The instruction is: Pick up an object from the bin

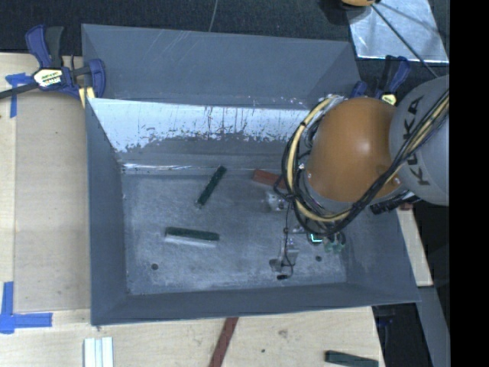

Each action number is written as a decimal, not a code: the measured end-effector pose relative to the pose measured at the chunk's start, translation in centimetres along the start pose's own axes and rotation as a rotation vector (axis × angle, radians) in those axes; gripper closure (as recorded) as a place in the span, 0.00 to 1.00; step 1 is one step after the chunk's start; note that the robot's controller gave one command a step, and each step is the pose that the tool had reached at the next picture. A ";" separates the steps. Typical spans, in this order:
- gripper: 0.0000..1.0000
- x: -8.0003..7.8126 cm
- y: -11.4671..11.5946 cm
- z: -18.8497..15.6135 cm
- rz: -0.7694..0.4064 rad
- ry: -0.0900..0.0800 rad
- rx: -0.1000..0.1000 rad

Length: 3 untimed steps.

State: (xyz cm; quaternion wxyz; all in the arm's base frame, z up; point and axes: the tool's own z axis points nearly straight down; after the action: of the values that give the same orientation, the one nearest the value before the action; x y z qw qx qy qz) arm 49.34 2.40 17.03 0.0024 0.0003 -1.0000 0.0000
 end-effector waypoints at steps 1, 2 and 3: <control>0.00 -0.2 0.0 -0.3 0.001 -0.008 0.000; 0.00 -3.3 6.0 4.0 -0.059 -0.014 0.000; 0.00 -1.2 8.2 6.7 -0.209 -0.007 -0.001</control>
Offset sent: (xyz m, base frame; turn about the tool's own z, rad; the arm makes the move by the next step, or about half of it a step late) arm 0.0414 0.0870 -0.0614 -0.0874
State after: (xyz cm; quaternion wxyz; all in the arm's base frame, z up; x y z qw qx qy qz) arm 50.47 10.61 10.29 -0.0010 0.1045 -0.9945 -0.0006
